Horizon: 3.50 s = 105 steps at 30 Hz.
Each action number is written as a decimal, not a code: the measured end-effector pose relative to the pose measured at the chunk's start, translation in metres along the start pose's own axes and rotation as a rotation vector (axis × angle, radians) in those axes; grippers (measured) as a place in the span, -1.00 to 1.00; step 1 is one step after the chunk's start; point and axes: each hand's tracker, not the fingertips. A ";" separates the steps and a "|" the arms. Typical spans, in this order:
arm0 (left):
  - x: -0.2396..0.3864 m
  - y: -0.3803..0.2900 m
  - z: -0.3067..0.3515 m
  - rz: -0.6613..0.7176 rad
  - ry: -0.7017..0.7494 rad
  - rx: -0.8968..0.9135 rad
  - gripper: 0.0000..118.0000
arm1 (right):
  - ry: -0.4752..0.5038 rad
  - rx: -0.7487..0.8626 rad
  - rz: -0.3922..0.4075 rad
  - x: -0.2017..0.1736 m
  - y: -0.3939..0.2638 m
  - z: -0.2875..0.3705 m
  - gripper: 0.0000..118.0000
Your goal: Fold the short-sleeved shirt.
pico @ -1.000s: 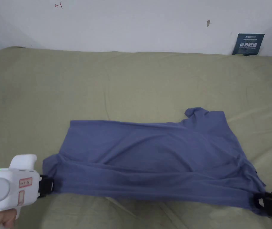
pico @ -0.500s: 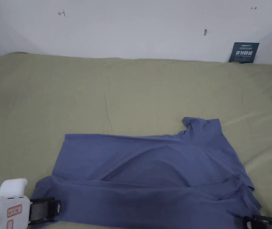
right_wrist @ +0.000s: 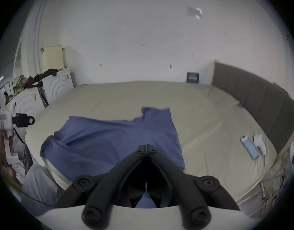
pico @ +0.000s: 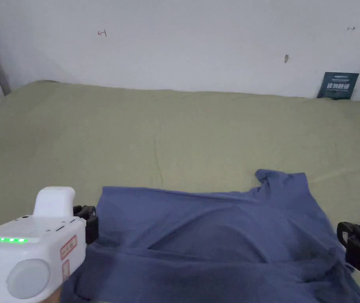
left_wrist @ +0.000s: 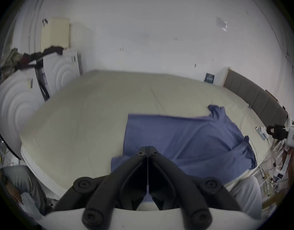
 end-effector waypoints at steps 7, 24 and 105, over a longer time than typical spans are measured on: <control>-0.001 0.023 -0.056 0.034 0.011 -0.032 -1.00 | 0.014 0.011 -0.048 -0.005 0.012 -0.036 -0.99; -0.041 0.049 -0.312 -0.008 0.119 -0.502 0.95 | -0.017 -0.195 -0.115 0.036 -0.008 -0.185 -0.99; -0.071 -0.092 -0.016 0.032 0.033 -0.256 0.97 | -0.034 -0.461 -0.122 0.073 -0.096 -0.006 1.00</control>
